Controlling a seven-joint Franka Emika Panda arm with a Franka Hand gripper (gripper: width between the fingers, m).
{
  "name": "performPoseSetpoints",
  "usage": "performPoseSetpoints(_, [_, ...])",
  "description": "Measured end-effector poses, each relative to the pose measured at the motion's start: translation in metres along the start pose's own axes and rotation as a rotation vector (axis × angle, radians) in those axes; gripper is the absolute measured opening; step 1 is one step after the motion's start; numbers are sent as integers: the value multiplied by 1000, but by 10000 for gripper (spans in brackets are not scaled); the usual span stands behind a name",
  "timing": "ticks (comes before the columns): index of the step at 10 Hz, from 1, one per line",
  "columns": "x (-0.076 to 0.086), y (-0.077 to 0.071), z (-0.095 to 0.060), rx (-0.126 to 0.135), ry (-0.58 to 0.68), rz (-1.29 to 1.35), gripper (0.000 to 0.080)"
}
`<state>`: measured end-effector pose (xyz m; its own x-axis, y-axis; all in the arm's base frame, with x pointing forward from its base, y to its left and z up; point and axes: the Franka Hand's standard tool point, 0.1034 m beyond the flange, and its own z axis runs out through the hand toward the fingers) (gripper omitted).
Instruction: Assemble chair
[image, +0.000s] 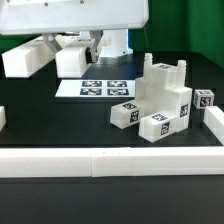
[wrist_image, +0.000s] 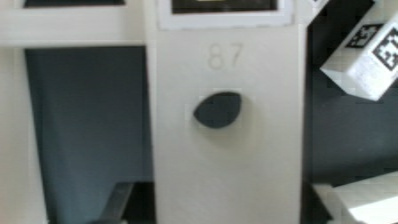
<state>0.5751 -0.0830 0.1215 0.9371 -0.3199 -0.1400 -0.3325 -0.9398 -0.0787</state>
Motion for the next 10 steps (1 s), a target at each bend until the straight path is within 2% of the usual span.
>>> performPoseSetpoints(2, [-18,-8,-4,7,-7,237,284])
performPoseSetpoints(3, [-27,-18,-7,10,-11,310,284])
performPoseSetpoints(5, [-38,-52,-18,18,-3,368,284])
performPoseSetpoints(6, [-42,-72,-20,20,1,401,284])
performPoseSetpoints(7, [-47,-91,-15,14,0,443,284])
performPoseSetpoints(8, [-47,-101,-7,1,-3,452,284])
performPoseSetpoints(10, [-45,-99,-5,1,-4,435,284])
